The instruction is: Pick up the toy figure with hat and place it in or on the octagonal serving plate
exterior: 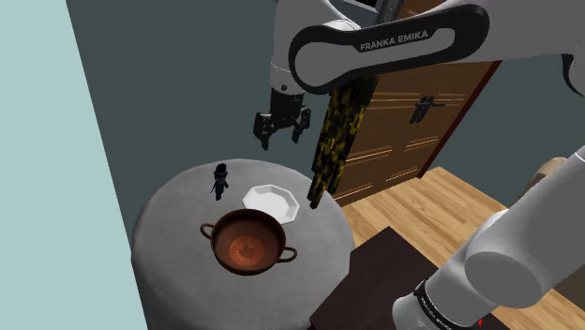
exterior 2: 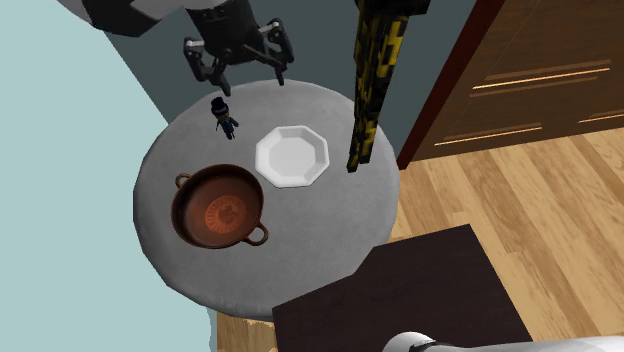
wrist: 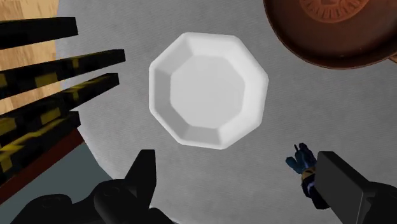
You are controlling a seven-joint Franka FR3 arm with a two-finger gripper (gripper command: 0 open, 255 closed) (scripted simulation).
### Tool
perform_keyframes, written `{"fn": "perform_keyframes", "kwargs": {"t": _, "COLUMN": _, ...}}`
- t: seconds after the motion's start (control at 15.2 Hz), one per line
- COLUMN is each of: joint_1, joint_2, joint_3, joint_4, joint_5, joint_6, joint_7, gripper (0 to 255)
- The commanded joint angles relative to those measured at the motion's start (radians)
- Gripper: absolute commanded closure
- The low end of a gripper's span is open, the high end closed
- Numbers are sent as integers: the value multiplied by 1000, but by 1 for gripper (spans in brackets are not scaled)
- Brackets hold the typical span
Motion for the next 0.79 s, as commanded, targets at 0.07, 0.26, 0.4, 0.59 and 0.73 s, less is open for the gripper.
{"fn": "perform_keyframes", "kwargs": {"t": 0.07, "joint_1": 12, "joint_2": 120, "joint_3": 20, "joint_4": 71, "joint_5": -61, "joint_6": 24, "joint_7": 68, "gripper": 0}}
{"fn": "perform_keyframes", "kwargs": {"t": 0.26, "joint_1": 39, "joint_2": 247, "joint_3": 28, "joint_4": 163, "joint_5": -127, "joint_6": 29, "joint_7": 132, "gripper": 0}}
{"fn": "perform_keyframes", "kwargs": {"t": 0.4, "joint_1": 63, "joint_2": 331, "joint_3": 26, "joint_4": 232, "joint_5": -169, "joint_6": 25, "joint_7": 170, "gripper": 0}}
{"fn": "perform_keyframes", "kwargs": {"t": 0.59, "joint_1": 106, "joint_2": 459, "joint_3": 15, "joint_4": 348, "joint_5": -224, "joint_6": 11, "joint_7": 215, "gripper": 0}}
{"fn": "perform_keyframes", "kwargs": {"t": 0.73, "joint_1": 138, "joint_2": 545, "joint_3": 4, "joint_4": 434, "joint_5": -255, "joint_6": -4, "joint_7": 237, "gripper": 0}}
